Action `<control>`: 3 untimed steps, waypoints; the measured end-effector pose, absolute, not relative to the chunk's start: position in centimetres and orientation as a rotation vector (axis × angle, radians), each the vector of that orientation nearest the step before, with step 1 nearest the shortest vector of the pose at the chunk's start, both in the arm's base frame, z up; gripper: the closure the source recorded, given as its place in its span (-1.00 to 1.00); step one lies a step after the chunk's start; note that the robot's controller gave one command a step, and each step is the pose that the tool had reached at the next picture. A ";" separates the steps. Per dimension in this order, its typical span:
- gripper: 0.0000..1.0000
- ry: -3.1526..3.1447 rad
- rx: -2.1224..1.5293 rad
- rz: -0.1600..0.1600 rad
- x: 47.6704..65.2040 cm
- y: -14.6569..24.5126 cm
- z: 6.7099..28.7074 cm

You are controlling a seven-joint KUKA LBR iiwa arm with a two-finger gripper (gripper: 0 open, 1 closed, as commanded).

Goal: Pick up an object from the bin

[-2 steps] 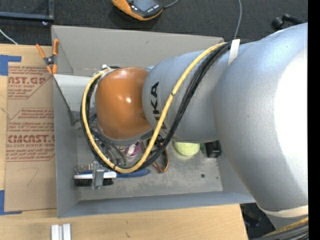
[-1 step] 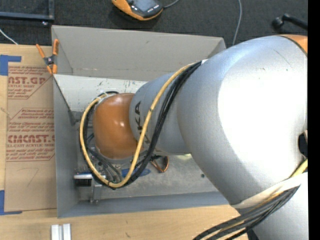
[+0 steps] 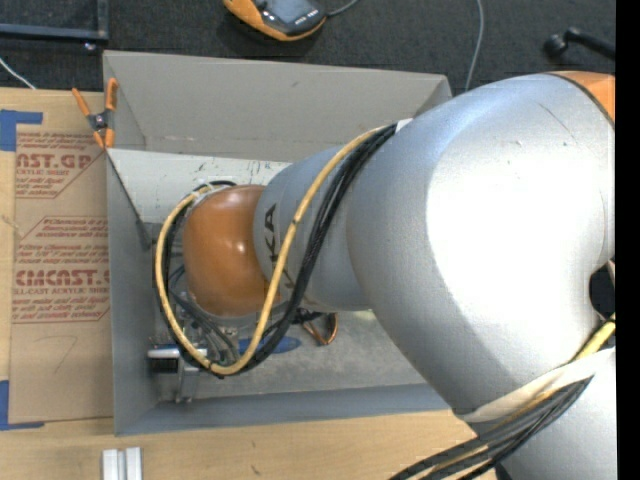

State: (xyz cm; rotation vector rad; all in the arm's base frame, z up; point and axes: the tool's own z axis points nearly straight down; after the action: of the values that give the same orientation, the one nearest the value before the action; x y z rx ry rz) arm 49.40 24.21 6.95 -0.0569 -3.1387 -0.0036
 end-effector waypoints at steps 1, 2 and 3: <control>-1.00 -3.136 0.013 -0.003 49.2 23.9 6.9; -1.00 -3.138 -0.039 -0.005 49.3 24.1 6.9; 1.00 -3.135 0.013 -0.004 49.2 24.0 6.8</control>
Offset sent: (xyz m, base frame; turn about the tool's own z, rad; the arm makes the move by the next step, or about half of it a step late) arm 0.0000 0.0000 0.0000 0.0000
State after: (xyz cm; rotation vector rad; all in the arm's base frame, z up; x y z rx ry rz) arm 49.19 23.96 6.83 0.0134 -3.1353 -0.0037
